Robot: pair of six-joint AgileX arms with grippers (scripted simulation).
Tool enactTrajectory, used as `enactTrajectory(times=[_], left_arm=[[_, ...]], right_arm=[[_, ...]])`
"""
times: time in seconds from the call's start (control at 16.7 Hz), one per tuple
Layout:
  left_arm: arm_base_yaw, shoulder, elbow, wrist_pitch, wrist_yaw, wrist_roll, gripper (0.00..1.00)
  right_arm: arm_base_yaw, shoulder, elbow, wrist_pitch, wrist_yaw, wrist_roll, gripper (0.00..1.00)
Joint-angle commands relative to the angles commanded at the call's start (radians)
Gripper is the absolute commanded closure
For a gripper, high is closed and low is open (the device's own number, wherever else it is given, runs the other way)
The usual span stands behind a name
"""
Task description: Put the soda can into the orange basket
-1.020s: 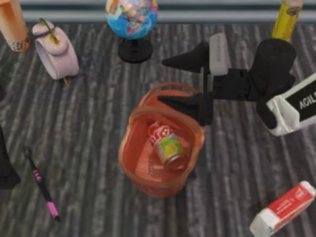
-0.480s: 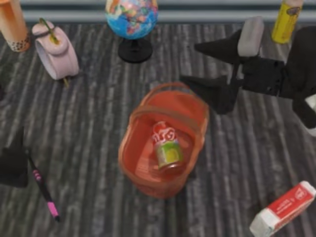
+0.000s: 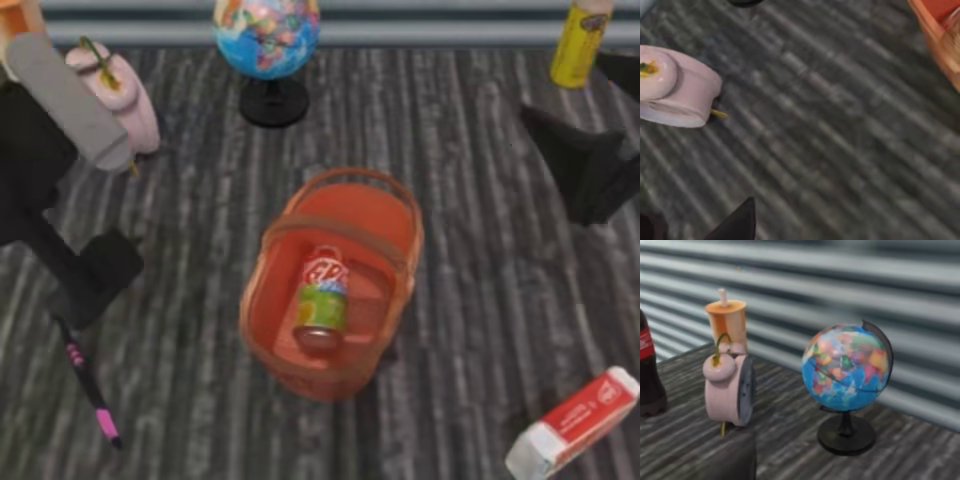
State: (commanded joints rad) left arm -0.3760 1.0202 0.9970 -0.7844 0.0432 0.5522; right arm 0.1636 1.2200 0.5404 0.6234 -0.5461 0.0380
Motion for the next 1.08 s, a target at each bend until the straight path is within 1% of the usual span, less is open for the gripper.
enactTrajectory(times=[0.18,0.36,0.48,0.6,0.72,0.84,0.96,1.08], left_arm=[[-0.096,0.297,0.285,-0.188,-0.002,0.159,0.00],[-0.182,0.587,0.556,-0.358,-0.009,0.312,0.00],[-0.232,0.765,0.718,-0.457,-0.015,0.404,0.00],[-0.273,0.920,0.859,-0.542,-0.023,0.482,0.00],[-0.305,1.045,0.974,-0.611,-0.030,0.545,0.00],[-0.326,1.130,1.055,-0.659,-0.036,0.589,0.00],[-0.337,1.172,1.096,-0.683,-0.040,0.612,0.00],[-0.338,1.178,1.101,-0.686,-0.040,0.615,0.00]], right_arm=[[-0.045,-0.321,-0.127,-0.140,0.145,-0.014,0.00],[-0.083,-0.625,-0.252,-0.280,0.280,-0.025,0.00],[-0.105,-0.805,-0.332,-0.373,0.360,-0.031,0.00],[-0.123,-0.962,-0.405,-0.459,0.429,-0.035,0.00],[-0.137,-1.087,-0.468,-0.534,0.485,-0.038,0.00],[-0.148,-1.173,-0.514,-0.590,0.524,-0.038,0.00],[-0.153,-1.214,-0.537,-0.619,0.544,-0.038,0.00],[-0.154,-1.220,-0.540,-0.623,0.546,-0.038,0.00]])
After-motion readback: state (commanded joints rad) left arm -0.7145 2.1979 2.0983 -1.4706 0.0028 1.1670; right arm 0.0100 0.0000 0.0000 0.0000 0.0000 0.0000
